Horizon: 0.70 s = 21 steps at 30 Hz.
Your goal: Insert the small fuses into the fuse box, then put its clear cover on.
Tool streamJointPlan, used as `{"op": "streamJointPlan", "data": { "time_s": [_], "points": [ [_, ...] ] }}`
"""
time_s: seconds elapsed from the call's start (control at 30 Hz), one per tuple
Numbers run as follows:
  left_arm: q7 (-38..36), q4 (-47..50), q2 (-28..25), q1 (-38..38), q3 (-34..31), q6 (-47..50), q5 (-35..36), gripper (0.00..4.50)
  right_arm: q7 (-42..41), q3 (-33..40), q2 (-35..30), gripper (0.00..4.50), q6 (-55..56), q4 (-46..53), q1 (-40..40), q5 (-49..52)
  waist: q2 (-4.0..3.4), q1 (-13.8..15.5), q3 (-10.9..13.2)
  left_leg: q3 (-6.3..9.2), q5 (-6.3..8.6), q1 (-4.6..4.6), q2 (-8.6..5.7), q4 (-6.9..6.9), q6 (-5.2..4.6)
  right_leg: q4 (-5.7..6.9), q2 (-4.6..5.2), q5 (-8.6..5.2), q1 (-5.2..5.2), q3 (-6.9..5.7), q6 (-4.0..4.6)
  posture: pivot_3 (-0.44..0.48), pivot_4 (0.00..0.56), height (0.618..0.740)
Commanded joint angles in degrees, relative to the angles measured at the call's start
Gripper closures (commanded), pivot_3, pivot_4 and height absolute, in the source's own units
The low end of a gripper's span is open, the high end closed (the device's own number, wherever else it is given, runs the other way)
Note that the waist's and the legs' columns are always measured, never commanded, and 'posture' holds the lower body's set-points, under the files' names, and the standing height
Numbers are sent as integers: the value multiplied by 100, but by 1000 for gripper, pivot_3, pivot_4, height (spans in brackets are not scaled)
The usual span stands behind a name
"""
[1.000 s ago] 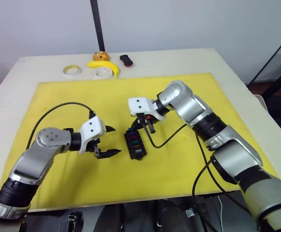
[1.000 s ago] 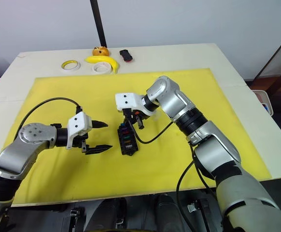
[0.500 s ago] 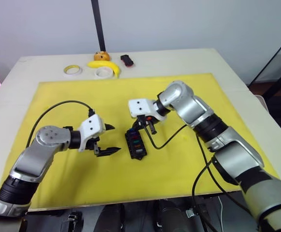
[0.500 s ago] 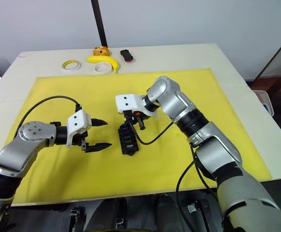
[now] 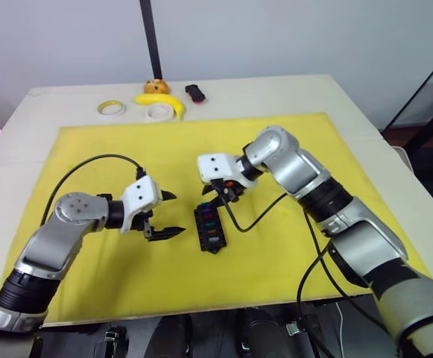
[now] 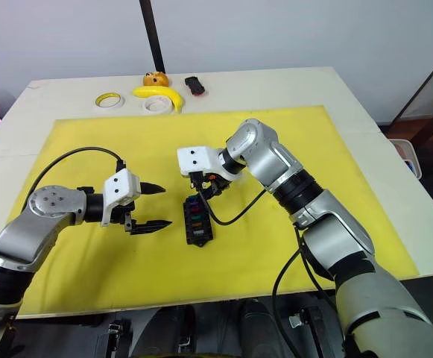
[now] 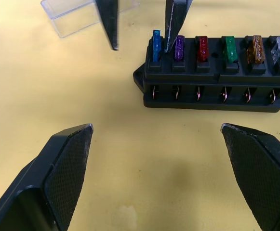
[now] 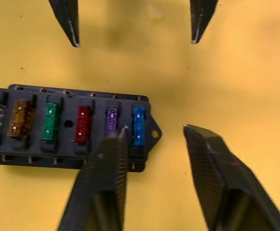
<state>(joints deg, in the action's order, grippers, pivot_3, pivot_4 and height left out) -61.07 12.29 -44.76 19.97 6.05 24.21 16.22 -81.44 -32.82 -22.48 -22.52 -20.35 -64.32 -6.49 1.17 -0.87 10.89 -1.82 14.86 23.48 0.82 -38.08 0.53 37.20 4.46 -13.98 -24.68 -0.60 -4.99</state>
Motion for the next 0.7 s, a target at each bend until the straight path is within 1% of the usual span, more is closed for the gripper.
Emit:
{"op": "streamJointPlan", "data": {
  "time_s": [0.03, 0.47, 0.63, 0.7],
  "points": [
    [-24, 35, -18, 100, -25, -131, -32, 0, 17, 182, 20, 2550, -53, 135, -124, 62, 0, 0, 0, 0, 0, 0, 0, 0, 0, 0, 0, 0, 0, 0, 0, 0, 150, 740],
    [-112, -227, -2, 282, -39, -252, -91, 0, -248, 438, -110, 2550, -212, 254, -356, 374, 0, 0, 0, 0, 0, 0, -1, 0, 0, 0, 0, 0, 0, 0, 0, 0, 150, 740],
    [-170, -264, -27, 334, -65, -247, -77, 0, -609, 636, -335, 2550, -402, 706, -262, 747, 0, 2, 0, -1, 0, 0, -1, 0, 0, -1, 0, 0, 0, 0, 0, 0, 150, 740],
    [-185, -271, -32, 364, -84, -225, -60, 0, -559, 723, -347, 2550, -441, 794, -174, 845, 0, 4, 0, 0, 0, 0, 0, 0, 0, 0, 0, 0, 0, -1, 0, 0, 150, 740]
  ]
}}
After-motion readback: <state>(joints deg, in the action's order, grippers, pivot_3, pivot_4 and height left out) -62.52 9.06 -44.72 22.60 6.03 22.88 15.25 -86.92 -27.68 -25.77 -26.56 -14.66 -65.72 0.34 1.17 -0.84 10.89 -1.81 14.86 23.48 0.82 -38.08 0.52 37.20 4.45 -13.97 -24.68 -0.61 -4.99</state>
